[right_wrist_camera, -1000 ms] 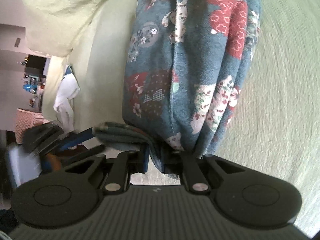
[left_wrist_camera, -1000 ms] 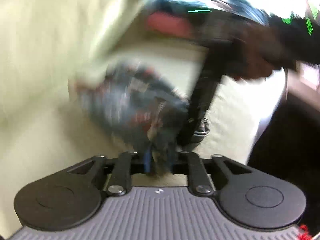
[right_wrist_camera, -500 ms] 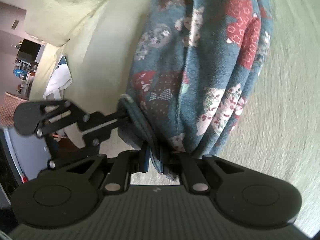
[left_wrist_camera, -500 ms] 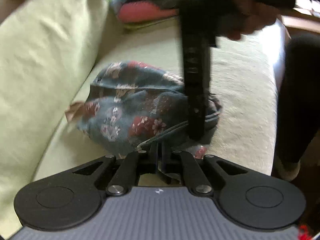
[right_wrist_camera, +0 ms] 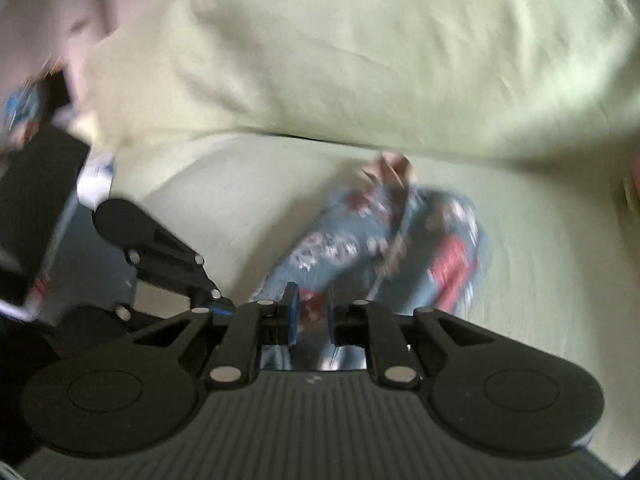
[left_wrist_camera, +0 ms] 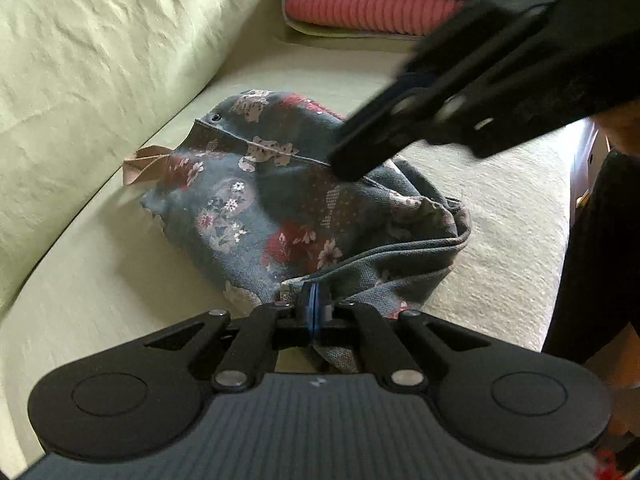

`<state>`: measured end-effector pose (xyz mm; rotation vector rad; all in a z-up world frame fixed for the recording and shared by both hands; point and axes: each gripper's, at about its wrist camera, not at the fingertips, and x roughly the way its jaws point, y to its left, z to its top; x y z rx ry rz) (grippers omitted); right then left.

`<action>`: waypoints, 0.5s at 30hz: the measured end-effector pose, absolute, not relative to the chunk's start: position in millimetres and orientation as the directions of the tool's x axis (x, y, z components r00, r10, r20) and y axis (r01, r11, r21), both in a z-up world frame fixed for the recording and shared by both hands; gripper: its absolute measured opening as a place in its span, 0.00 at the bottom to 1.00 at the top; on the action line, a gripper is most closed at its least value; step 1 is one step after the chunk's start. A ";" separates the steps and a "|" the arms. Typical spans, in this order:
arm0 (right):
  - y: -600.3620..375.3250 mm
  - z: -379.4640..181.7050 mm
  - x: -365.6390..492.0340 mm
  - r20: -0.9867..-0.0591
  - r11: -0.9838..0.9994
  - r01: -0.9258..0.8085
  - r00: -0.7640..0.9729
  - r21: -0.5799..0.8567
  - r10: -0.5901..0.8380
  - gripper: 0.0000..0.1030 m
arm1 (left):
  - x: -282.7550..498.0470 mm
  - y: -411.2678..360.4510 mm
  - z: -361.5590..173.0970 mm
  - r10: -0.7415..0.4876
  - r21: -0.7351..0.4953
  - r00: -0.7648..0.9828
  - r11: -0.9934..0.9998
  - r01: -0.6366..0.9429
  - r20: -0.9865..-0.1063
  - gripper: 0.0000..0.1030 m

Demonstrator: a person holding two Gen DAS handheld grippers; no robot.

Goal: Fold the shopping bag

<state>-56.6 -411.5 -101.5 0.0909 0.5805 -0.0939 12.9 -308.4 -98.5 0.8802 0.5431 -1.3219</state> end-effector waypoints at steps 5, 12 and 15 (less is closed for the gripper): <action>-416.8 -148.8 -52.1 -0.606 0.988 0.098 0.781 -0.119 -0.150 0.11 | 20.0 -306.8 -98.6 -0.603 0.195 0.176 0.035 0.980 -0.778 0.00; -409.7 -172.7 -70.1 -0.489 0.971 0.220 0.840 -0.090 -0.235 0.11 | 27.0 -308.0 -102.6 -0.607 0.138 0.168 0.097 0.986 -0.776 0.00; -398.9 -157.3 -66.0 -0.519 0.963 0.242 0.812 -0.117 -0.267 0.16 | 28.9 -305.5 -103.3 -0.609 0.122 0.169 0.118 0.985 -0.775 0.00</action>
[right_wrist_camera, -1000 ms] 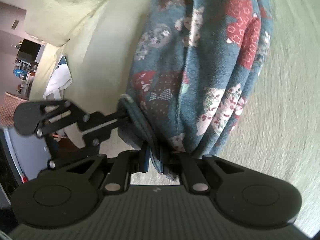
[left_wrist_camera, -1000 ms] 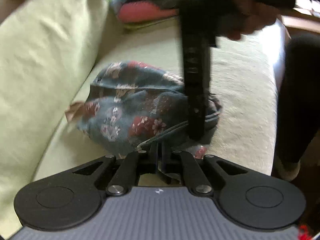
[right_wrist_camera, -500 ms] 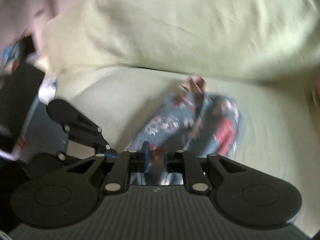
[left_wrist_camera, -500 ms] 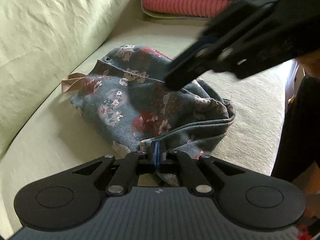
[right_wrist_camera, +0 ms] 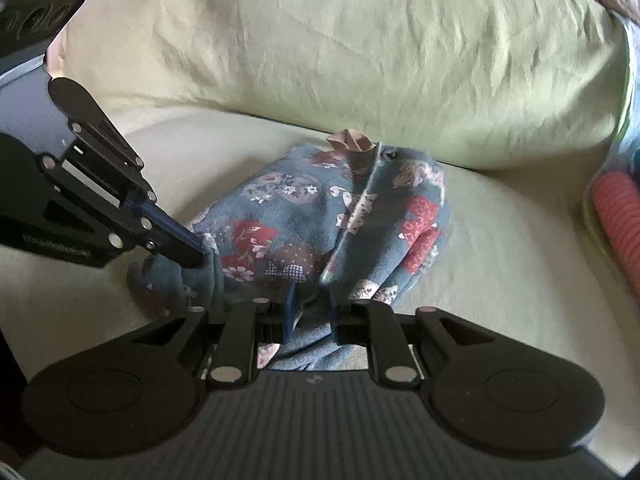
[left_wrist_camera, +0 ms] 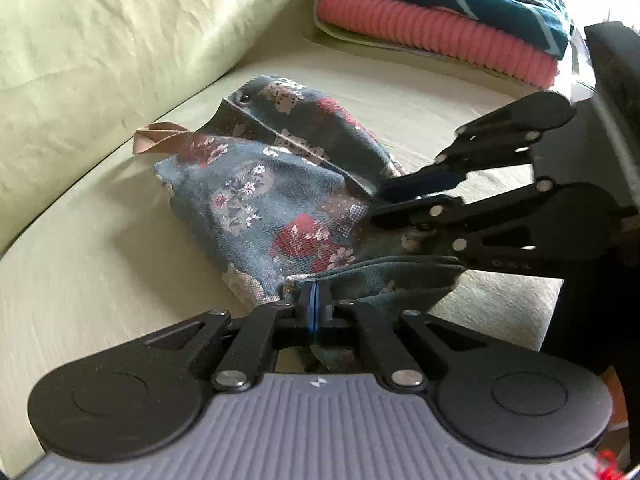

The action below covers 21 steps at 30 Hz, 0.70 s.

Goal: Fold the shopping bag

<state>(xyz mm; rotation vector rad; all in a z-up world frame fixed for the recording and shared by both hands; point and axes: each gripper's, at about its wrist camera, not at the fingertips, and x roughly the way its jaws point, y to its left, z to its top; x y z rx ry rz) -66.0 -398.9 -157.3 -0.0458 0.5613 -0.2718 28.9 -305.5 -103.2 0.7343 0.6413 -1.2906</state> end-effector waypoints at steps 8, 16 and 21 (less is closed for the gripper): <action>-387.8 -155.2 -73.7 -0.537 0.954 0.160 0.797 -0.255 -0.277 0.20 | 31.1 -307.5 -107.4 -0.603 0.097 0.157 0.131 0.987 -0.782 0.00; -334.6 -159.5 -124.9 -0.449 0.797 -0.106 0.866 -0.594 -0.219 0.45 | 34.2 -308.7 -106.7 -0.596 0.073 0.137 0.131 0.989 -0.791 0.00; -316.2 -204.0 -127.6 -0.393 0.501 -0.235 0.889 -0.833 -0.236 0.47 | 37.4 -311.2 -104.8 -0.589 0.060 0.118 0.117 0.991 -0.800 0.00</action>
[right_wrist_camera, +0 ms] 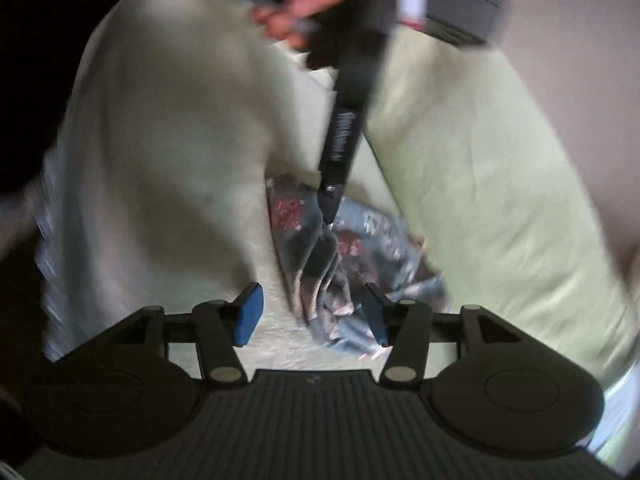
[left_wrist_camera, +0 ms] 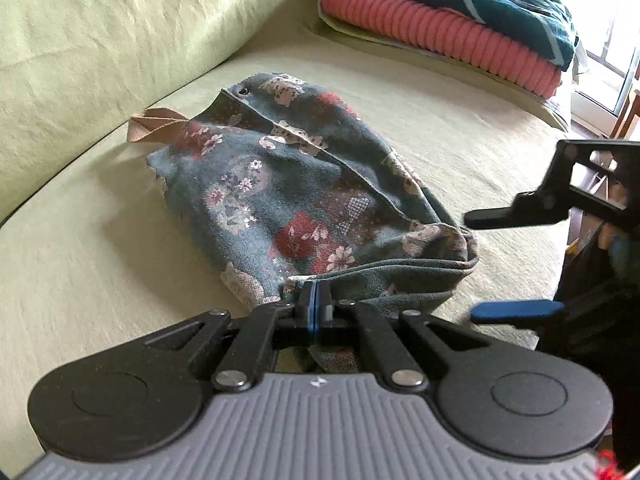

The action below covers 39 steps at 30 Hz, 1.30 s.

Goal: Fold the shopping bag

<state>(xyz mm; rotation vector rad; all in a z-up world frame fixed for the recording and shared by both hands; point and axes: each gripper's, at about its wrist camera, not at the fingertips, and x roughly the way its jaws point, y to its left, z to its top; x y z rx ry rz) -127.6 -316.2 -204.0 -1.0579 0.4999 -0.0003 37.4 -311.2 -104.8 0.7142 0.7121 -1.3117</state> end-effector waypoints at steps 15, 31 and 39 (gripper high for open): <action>-329.8 -214.2 -85.6 -0.460 0.299 -0.419 0.884 -0.857 -0.079 0.27 | 62.0 -312.5 -105.2 -0.592 -0.088 -0.004 0.114 0.990 -0.806 0.00; -366.4 -158.4 -28.5 -0.716 0.588 -0.605 0.695 -0.536 0.062 0.27 | -30.7 -255.1 -124.4 -0.649 0.647 0.254 -0.483 0.591 -0.717 0.49; -379.0 -139.6 -26.6 -0.743 0.692 -0.611 0.649 -0.385 0.160 0.27 | -31.6 -265.8 -151.0 -0.732 0.767 0.262 -0.527 0.366 -0.629 0.51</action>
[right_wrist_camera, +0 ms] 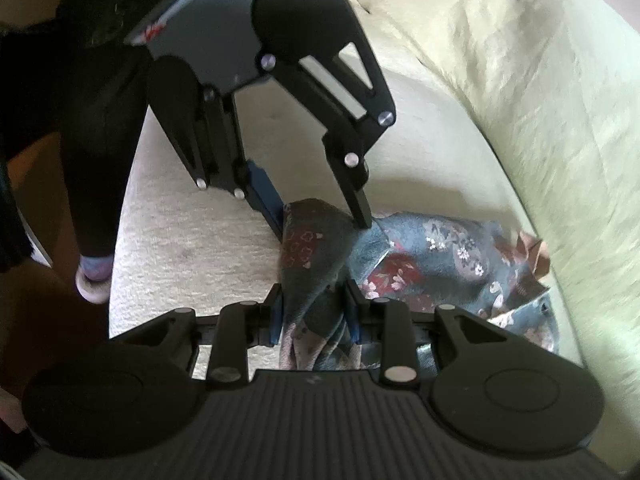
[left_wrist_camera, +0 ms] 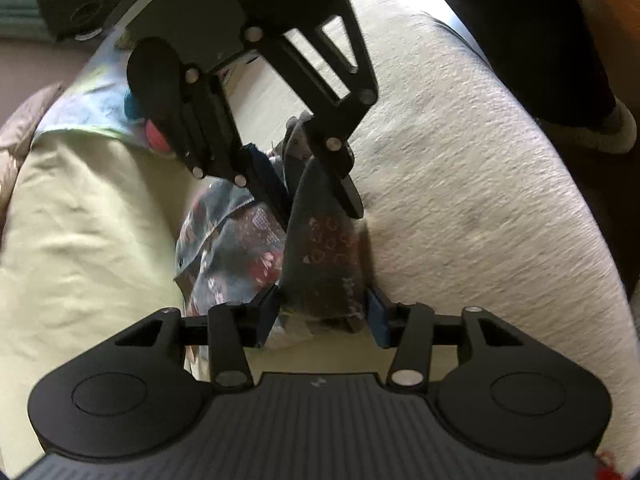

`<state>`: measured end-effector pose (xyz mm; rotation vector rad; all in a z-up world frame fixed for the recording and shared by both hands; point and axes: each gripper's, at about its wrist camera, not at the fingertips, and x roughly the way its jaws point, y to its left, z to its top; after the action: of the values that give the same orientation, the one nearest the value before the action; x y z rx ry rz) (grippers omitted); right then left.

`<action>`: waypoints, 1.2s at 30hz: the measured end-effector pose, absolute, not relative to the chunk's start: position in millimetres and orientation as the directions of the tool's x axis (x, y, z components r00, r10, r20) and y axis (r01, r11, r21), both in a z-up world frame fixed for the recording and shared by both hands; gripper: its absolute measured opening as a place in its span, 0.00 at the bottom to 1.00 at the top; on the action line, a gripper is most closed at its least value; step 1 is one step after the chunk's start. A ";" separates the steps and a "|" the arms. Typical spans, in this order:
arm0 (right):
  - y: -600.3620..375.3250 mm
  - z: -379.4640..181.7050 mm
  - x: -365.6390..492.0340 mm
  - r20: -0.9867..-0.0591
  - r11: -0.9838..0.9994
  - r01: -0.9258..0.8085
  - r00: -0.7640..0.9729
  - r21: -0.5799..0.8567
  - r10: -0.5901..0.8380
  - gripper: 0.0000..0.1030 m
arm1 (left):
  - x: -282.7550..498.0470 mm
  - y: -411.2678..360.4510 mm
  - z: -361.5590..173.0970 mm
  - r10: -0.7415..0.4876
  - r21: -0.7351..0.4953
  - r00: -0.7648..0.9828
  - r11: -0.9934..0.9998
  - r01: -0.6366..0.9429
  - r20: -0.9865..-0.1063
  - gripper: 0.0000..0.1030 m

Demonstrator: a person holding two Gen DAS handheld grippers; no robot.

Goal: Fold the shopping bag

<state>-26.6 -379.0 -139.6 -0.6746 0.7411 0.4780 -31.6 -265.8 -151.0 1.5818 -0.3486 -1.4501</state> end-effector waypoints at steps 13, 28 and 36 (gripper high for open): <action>-371.2 -173.4 -70.9 -0.557 0.515 -0.516 0.826 -0.684 0.087 0.27 | 24.9 -308.9 -120.1 -0.578 0.405 -0.019 -0.594 0.695 -0.816 0.41; -418.1 -141.8 -20.5 -0.710 0.841 -0.533 0.628 -0.093 0.319 0.24 | 55.3 -325.9 -96.2 -0.478 0.098 -0.212 -0.545 0.833 -0.852 0.42; -468.9 -153.2 -4.6 -0.656 0.818 -0.315 0.490 0.481 0.574 0.23 | 89.4 -347.8 -96.1 -0.318 -0.262 -0.451 -0.491 0.831 -0.834 0.41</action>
<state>-4.6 -468.9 -153.2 0.3161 0.9103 0.5505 89.4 -347.8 -96.1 0.9557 0.8833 -2.0002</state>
